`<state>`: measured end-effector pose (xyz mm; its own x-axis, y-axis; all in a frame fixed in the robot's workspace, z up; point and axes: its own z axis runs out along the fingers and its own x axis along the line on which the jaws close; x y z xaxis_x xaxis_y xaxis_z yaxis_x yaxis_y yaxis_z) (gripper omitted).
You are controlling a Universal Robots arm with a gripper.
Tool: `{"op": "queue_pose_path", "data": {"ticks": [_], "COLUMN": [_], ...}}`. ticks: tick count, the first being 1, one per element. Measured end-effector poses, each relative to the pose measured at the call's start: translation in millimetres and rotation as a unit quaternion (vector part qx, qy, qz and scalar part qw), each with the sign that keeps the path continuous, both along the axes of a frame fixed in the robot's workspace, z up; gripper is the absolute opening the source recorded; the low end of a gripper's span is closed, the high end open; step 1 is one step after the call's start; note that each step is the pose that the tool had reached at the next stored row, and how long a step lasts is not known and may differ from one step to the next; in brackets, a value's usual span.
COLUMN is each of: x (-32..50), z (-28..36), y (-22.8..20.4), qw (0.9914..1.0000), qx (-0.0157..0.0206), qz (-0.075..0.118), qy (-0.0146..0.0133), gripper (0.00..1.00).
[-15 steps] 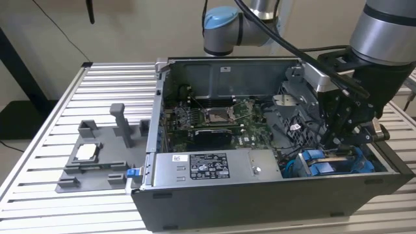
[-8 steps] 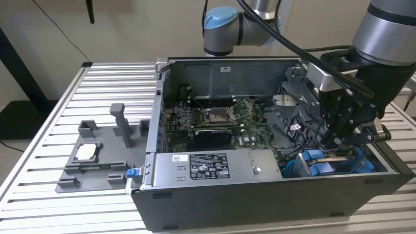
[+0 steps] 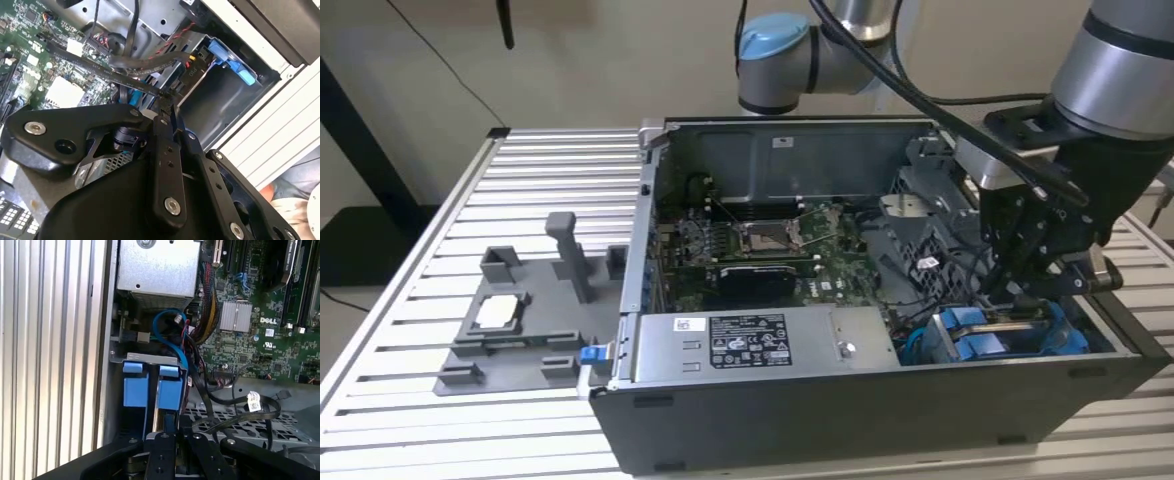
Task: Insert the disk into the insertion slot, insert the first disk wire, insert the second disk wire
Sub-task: 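Insert the second disk wire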
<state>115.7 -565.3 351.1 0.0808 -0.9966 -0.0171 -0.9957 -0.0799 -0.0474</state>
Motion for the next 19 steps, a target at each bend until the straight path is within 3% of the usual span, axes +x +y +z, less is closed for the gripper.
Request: {"op": "queue_pose_path", "data": {"ticks": [7, 15, 19], "x": [0.2, 8.6, 12.6], "z": [-1.7, -2.8, -3.9], "y": [-1.2, -3.3, -3.6], "qw": [0.99959, 0.99946, 0.99938], "qx": [0.0000, 0.0000, 0.0001], "qz": [-0.029, -0.029, -0.030], "qy": [0.0010, 0.0145, 0.0190], "gripper": [0.16, 0.16, 0.16]}}
